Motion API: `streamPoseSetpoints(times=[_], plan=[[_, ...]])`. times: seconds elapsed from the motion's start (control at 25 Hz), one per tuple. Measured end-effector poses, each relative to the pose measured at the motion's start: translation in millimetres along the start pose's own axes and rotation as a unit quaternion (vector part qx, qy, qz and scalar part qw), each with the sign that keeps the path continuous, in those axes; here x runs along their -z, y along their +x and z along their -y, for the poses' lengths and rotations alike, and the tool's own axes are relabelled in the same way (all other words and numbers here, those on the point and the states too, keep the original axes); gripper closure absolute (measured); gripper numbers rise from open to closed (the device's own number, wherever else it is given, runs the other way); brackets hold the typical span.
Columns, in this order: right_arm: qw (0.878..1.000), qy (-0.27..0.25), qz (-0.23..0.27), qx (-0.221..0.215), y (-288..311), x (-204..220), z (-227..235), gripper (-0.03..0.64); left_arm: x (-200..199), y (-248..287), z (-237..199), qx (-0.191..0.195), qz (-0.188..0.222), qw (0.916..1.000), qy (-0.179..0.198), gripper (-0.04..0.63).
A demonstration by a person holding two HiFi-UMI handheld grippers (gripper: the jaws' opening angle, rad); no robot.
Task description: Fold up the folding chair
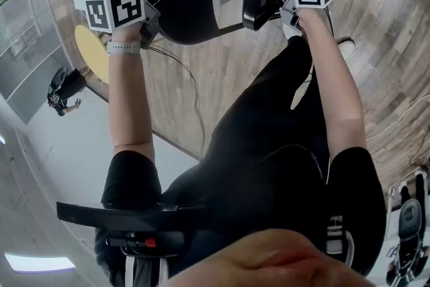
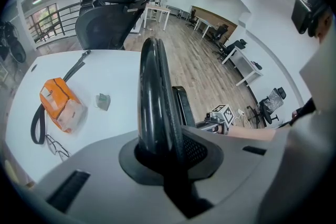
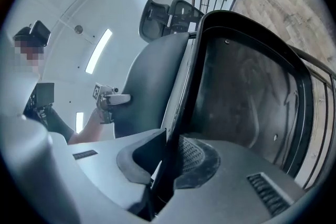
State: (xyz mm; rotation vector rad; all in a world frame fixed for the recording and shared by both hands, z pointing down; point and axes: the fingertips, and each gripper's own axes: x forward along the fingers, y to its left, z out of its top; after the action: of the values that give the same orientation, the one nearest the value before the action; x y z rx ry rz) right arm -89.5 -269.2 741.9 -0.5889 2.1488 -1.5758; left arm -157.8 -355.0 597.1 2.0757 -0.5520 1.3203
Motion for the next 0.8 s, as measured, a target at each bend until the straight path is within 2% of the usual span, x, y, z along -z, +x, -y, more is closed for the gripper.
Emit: streamPoseSetpoints(times=[0.24, 0.6, 0.8], plan=[[1.0, 0.012, 0.007, 0.011, 21.3, 4.1, 12.0, 0.574, 4.7, 4.4, -5.8, -0.006, 0.0, 1.0, 0.003, 0.54], [0.999, -0.003, -0.009, 0.038, 62.6, -9.2, 3.9, 0.572, -7.6, -16.6, -13.4, -0.01, -0.002, 0.9999, 0.01, 0.54], [0.999, 0.005, 0.0, 0.037, 66.6, -8.0, 3.2, 0.571, -5.7, -18.8, -11.9, -0.009, -0.004, 0.9998, 0.017, 0.538]])
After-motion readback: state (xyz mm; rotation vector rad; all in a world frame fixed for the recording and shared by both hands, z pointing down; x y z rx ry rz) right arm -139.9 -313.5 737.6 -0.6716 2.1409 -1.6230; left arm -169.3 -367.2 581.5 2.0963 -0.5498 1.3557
